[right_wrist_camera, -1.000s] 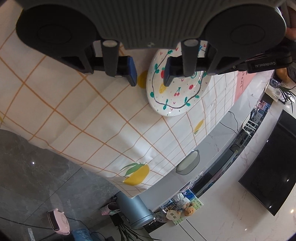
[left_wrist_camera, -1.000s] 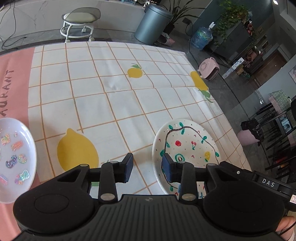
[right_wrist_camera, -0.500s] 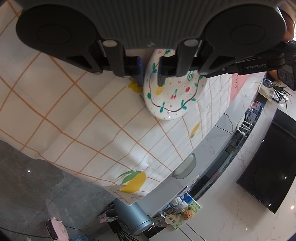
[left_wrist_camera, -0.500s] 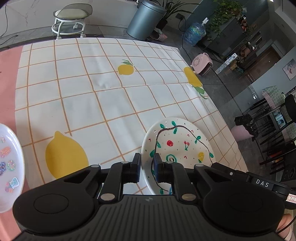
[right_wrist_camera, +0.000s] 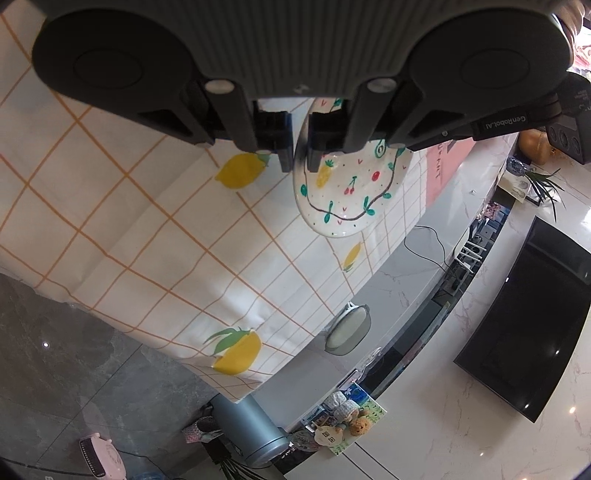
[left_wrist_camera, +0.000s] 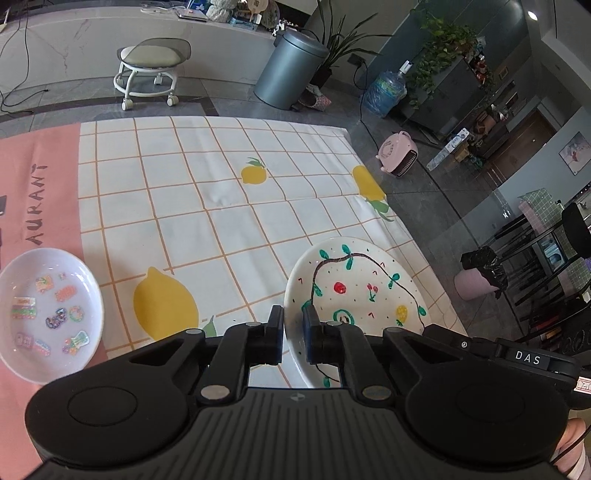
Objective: Organize plates and bowls
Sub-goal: 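Lift the white plate and carry it over the glass plate, then lower the white plate onto the glass plate, then open both grippers and move them to the small white sticker dish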
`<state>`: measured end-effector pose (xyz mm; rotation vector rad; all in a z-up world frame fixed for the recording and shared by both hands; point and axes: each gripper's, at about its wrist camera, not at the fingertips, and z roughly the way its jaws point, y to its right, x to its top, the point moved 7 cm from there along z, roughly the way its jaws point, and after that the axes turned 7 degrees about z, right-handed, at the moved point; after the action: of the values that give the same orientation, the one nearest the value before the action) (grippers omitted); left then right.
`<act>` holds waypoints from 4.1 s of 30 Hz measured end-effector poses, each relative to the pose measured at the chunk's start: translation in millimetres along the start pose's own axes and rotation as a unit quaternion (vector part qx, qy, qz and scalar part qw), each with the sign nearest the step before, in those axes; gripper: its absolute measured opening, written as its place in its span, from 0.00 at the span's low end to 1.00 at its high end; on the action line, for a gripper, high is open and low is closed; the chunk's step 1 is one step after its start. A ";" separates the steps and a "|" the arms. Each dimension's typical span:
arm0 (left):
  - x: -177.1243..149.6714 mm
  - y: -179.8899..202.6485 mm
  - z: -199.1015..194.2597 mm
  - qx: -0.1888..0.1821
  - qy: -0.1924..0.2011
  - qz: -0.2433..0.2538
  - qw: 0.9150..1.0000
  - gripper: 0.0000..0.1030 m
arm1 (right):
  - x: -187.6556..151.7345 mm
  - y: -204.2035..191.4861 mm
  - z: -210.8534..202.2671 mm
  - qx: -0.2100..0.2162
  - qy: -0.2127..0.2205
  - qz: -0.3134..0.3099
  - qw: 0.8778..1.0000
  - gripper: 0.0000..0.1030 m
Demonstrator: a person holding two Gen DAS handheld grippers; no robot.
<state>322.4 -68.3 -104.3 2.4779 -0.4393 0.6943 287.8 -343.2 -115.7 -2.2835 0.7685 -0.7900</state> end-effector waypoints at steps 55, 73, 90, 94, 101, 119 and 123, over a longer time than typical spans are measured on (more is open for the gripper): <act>-247.1 -119.0 -224.6 0.180 0.118 -0.239 0.947 0.12 | -284.8 -175.6 4.6 -0.011 -0.139 -0.297 0.945 0.09; -239.2 -112.1 -211.1 0.232 0.105 -0.196 0.947 0.12 | -295.5 -170.0 26.0 -0.051 -0.116 -0.349 0.929 0.13; -231.1 -96.4 -198.3 0.322 0.103 -0.130 0.932 0.14 | -299.3 -172.4 33.6 -0.063 -0.093 -0.379 0.918 0.13; -231.1 -92.6 -193.5 0.343 0.091 -0.110 0.928 0.14 | -299.0 -172.5 33.8 -0.063 -0.092 -0.381 0.918 0.13; -230.0 -89.0 -191.3 0.360 0.089 -0.094 0.924 0.14 | -300.6 -174.4 34.6 -0.060 -0.090 -0.394 0.913 0.15; -184.1 -74.4 -216.3 0.313 0.127 -0.097 0.936 0.37 | -266.9 -205.2 3.8 -0.014 -0.069 -0.373 0.925 0.48; -162.5 -73.6 -215.8 0.295 0.134 -0.099 0.941 0.37 | -243.2 -211.8 4.5 -0.013 -0.083 -0.343 0.935 0.55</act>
<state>138.6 139.4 -66.1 2.8508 0.1520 1.1947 199.1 -39.0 -55.8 -2.6203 -0.1271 -0.8588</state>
